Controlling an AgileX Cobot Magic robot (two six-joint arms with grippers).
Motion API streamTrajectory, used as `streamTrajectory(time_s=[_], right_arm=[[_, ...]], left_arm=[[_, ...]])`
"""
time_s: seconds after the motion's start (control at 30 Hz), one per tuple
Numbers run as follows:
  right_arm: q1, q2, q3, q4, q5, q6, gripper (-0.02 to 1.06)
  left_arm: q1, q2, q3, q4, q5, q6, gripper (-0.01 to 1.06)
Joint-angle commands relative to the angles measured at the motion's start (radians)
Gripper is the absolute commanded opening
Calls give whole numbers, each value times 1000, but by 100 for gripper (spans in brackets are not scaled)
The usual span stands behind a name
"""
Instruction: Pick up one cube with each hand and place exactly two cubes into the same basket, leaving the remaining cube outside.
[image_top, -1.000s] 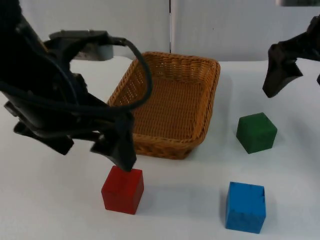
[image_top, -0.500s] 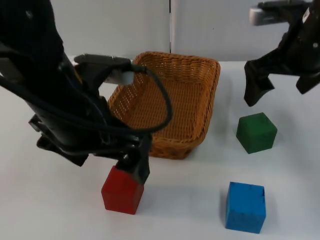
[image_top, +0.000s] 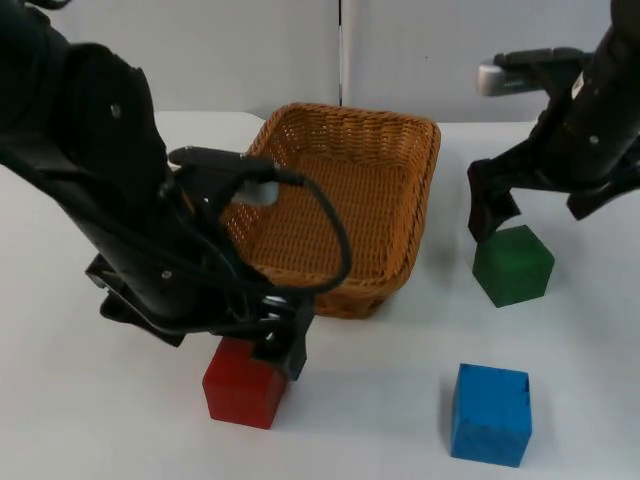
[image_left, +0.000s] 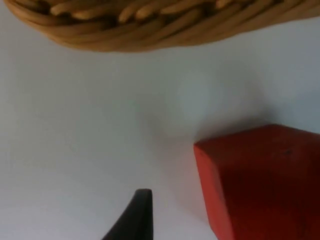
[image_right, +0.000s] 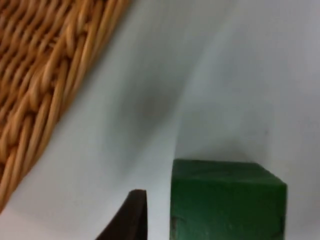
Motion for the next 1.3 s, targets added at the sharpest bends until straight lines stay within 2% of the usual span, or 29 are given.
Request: streamTrajectory(time_s=[0.0,0.27,0.43,0.87,0.97,1.0,1.07,1.13,1.17,1.27], right_arm=[[6,15,-5,4,-26,1,105],[6,36,-5,4,-83,1,105],[8,49,-5,4,-91,-3,105],[8,117,-5,4,-90,-3,104],[8,117,-5,4,-90,2,92],[8,117,-5,4,-90,2,92],[8,117,-5,4,-90,2,76],[8,117,-5,4,-94,2,60],[8,117,-5,4,-94,2,60],[8,115,-5,4,-98,2,28]], left_arm=[[-6,13,0,4,-21,-9,105],[-6,83,0,11,-49,-9,105],[-6,124,0,11,-84,-9,105],[-6,128,0,9,-92,-9,105],[-6,128,0,8,-92,-9,105],[-6,128,0,8,-92,-9,105],[-6,128,0,8,-92,-9,102],[-6,128,0,8,-90,-9,94],[-6,128,0,8,-90,-9,94],[-6,128,0,5,-88,-9,73]])
